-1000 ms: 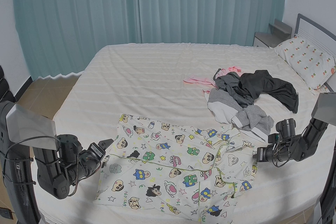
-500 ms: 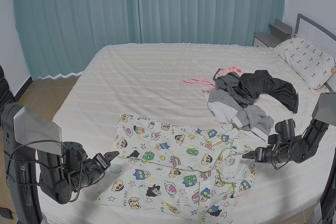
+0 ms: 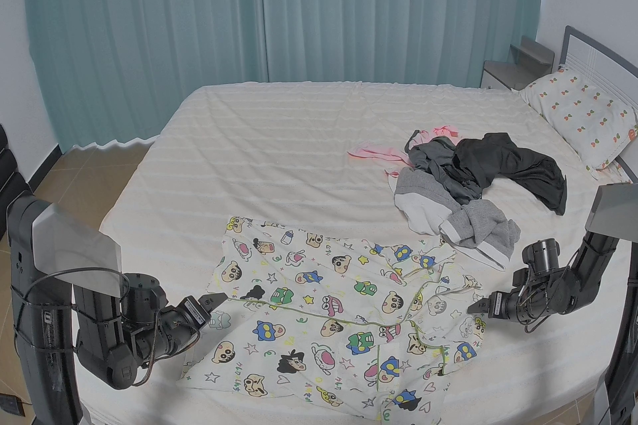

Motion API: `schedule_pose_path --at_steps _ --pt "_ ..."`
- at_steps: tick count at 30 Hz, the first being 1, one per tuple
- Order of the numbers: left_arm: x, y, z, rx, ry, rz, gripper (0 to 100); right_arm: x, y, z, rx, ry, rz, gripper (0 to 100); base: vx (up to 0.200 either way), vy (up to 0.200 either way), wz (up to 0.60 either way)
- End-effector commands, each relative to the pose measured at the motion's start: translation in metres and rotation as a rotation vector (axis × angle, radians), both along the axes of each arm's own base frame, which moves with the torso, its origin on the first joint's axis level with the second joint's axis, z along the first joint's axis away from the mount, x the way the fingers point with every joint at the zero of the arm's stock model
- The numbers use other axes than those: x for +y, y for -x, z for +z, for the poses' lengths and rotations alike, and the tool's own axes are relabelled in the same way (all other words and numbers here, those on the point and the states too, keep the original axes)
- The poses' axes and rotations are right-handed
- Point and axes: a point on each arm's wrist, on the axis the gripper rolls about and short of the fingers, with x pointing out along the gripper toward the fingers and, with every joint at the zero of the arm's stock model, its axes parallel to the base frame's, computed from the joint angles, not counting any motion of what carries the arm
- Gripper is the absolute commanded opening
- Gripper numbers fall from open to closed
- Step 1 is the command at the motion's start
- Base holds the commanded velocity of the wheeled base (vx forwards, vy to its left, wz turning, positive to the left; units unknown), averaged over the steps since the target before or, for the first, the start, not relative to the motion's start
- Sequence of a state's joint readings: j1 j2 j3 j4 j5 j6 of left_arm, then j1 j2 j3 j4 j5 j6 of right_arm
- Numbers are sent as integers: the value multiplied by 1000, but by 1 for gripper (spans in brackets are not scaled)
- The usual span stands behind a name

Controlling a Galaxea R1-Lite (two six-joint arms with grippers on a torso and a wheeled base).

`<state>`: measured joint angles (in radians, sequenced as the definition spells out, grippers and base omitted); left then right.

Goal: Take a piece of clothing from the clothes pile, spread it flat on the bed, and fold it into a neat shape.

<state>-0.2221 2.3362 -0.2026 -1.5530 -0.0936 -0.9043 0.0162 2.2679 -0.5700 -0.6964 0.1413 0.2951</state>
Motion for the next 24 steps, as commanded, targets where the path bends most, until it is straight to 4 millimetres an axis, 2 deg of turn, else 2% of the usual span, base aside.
schedule_pose_path --at_steps 1,7,14,19,21,24 --pt "0 0 -1 1 0 0 100 0 0 -1 4 -3 -6 100 0 0 0" --pt "0 0 -1 -1 0 1 100 -12 3 11 -24 -12 -59 100 0 0 0" --pt "0 0 -1 -1 -1 3 100 -22 6 8 -12 3 -74 100 0 0 0" --pt "0 0 -1 -1 -3 5 100 -13 3 4 -10 23 -22 100 0 0 0" --pt "0 0 -1 -1 -3 5 100 -5 0 4 -17 40 0 100 0 0 0" --pt "0 0 -1 -1 -3 7 100 16 -14 -9 -14 102 35 100 0 0 0"
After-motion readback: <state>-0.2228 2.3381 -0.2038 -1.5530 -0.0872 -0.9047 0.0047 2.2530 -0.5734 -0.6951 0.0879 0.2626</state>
